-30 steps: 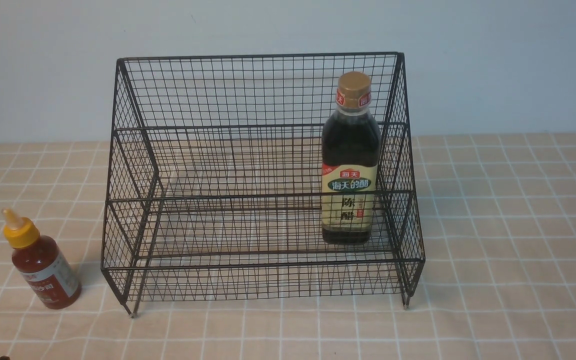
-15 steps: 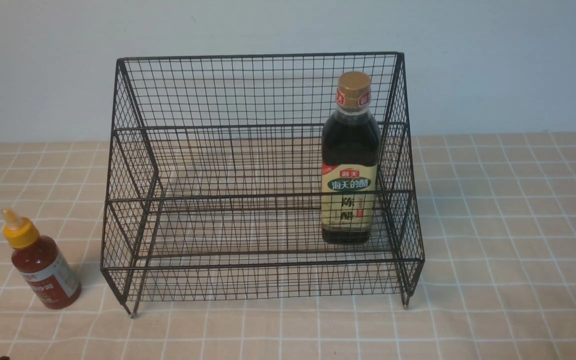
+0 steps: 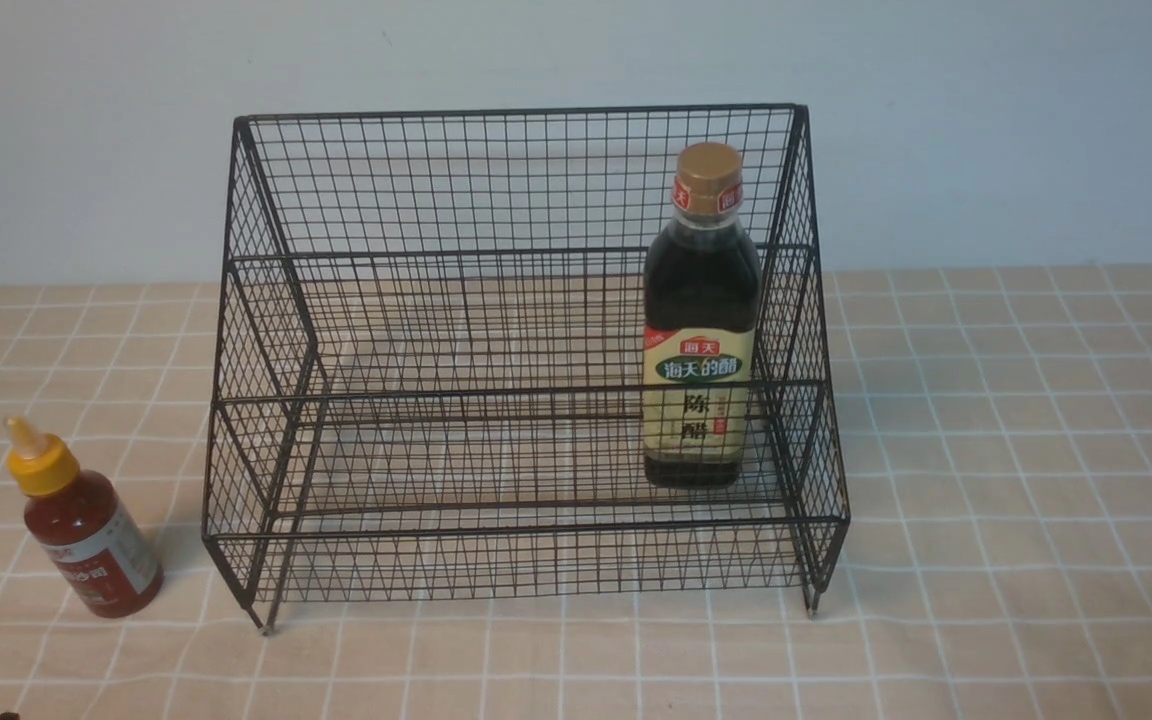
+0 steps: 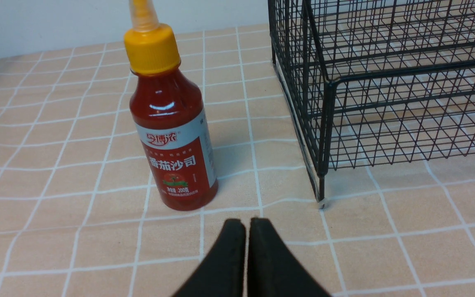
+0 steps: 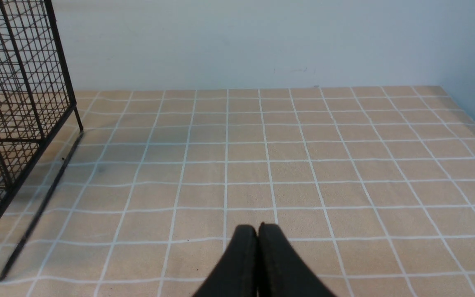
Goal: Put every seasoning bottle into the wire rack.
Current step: Use the left arm to grab the condiment bottle closest to it
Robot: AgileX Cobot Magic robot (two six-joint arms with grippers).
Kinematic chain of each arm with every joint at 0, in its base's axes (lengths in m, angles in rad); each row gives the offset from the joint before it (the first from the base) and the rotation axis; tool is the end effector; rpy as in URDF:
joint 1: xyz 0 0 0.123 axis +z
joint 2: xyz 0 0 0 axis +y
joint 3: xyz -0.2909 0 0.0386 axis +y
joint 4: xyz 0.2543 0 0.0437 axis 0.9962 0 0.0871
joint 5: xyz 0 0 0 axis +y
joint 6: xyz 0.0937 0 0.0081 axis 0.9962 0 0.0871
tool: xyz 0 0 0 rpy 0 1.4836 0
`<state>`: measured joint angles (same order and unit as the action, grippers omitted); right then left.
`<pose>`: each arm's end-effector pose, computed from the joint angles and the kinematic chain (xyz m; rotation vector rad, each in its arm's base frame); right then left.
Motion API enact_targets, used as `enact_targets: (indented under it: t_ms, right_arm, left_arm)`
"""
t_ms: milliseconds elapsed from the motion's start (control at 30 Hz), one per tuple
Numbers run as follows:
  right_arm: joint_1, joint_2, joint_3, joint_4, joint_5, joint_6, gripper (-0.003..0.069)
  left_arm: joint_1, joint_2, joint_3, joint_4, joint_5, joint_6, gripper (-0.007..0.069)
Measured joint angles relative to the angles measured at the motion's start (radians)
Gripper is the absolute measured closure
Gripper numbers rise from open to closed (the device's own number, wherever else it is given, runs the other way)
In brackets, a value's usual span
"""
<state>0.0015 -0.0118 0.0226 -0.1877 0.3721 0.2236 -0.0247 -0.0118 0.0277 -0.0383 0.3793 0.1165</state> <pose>0.0533 -0.0063 0.1722 0.0907 1.8577 -0.0285 0.0532 -0.0027 0.1692 0.1089 1.8754 0.0253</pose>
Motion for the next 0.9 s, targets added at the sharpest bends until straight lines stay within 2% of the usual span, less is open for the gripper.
enact_targets:
  t_ms: [900]
  right_arm:
    - [0.000, 0.000, 0.000, 0.000, 0.000, 0.000, 0.0672]
  left_arm:
    - [0.000, 0.000, 0.001, 0.014, -0.021, -0.003, 0.0631]
